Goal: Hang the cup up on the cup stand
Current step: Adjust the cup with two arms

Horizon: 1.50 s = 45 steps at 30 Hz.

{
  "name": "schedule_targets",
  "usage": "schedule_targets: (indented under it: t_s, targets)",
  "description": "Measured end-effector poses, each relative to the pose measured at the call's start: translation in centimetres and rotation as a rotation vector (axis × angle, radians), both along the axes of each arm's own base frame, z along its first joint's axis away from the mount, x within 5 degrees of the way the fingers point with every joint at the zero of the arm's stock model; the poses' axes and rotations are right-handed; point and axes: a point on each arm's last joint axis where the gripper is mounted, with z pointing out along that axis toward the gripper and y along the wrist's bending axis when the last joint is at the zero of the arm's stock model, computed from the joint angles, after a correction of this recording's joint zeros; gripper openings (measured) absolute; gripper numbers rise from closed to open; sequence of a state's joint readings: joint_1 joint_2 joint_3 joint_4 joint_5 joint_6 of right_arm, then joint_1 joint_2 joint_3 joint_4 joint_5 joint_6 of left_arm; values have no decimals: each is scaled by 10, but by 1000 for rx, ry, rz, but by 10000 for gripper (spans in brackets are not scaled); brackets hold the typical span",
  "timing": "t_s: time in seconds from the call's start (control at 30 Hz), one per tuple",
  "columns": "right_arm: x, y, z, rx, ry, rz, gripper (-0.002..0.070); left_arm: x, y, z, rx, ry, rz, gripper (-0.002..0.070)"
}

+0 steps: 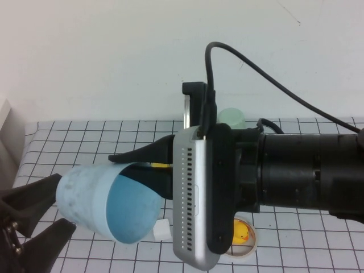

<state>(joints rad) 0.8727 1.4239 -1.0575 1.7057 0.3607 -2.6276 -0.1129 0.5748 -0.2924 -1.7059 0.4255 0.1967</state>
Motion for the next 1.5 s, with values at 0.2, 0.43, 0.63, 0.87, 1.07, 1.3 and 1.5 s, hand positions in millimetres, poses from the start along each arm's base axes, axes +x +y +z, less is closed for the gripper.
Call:
schedule_targets:
  t_s: [0.2,0.43,0.63,0.87,1.07,1.3,1.5]
  targets:
    - [2,2,-4,-13,-5,1,19,2,0,-1,-20,25,1,599]
    - [4,3,-6,-19,7,-20,19,3,1,7,-18,-1,13,575]
    - [11,5,-14,-49,16,-65,19,3,-2,20,-19,-47,-15,575]
    - [28,23,-20,-62,23,-79,18,2,-3,22,41,-95,-33,575]
    - [34,31,-10,-34,2,-77,18,1,-4,22,35,-96,-55,575]
    - [32,34,-3,1,27,-33,19,3,-1,24,23,-94,-12,575]
    - [30,35,-3,10,46,-17,20,4,1,24,18,-85,15,575]
